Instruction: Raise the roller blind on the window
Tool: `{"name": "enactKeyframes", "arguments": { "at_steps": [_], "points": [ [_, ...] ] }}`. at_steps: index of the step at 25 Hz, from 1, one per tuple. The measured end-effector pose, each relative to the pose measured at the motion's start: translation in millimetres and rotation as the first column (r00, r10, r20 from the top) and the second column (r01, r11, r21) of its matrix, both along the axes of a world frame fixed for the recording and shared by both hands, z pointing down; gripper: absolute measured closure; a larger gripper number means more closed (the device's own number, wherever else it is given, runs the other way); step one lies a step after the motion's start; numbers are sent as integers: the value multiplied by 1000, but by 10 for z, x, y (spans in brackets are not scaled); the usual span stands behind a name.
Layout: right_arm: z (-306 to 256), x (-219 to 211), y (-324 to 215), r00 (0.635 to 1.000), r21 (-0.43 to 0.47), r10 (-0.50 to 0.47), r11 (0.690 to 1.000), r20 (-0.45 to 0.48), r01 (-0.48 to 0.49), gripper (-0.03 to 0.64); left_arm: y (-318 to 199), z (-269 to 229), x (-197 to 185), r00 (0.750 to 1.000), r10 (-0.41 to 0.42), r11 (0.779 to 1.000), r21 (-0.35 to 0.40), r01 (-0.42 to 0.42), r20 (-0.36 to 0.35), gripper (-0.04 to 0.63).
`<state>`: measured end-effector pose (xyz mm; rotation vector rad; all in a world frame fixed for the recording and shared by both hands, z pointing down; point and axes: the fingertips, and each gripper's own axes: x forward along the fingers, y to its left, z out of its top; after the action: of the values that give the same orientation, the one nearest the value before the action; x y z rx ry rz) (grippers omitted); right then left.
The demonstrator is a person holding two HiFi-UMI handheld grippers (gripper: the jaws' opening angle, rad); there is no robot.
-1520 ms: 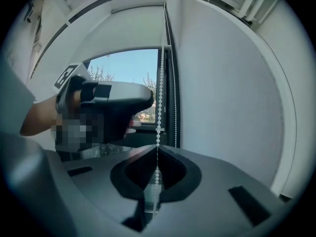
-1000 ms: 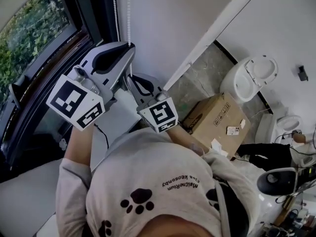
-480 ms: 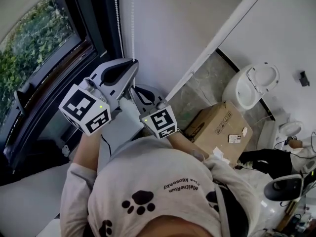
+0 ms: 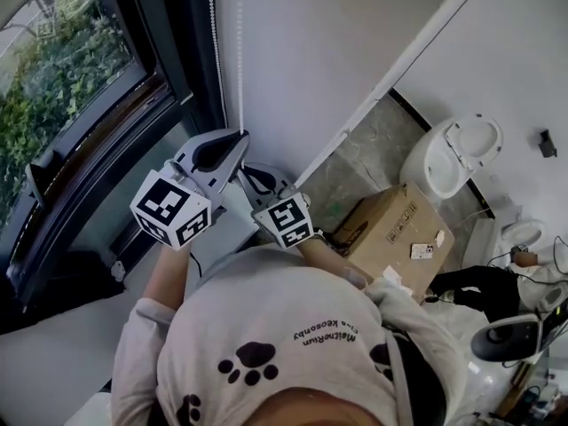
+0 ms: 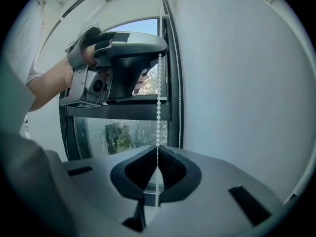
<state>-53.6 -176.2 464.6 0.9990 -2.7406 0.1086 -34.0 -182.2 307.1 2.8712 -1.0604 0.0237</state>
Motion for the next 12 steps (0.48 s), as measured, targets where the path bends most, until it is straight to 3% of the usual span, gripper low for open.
{"name": "enactKeyframes", "arguments": {
  "at_steps": [12],
  "points": [
    [615,58,63,995,-145,-25,989,-97,11,606,16,628,26,1000,-23,994,-105,23,-2,588]
  ]
}}
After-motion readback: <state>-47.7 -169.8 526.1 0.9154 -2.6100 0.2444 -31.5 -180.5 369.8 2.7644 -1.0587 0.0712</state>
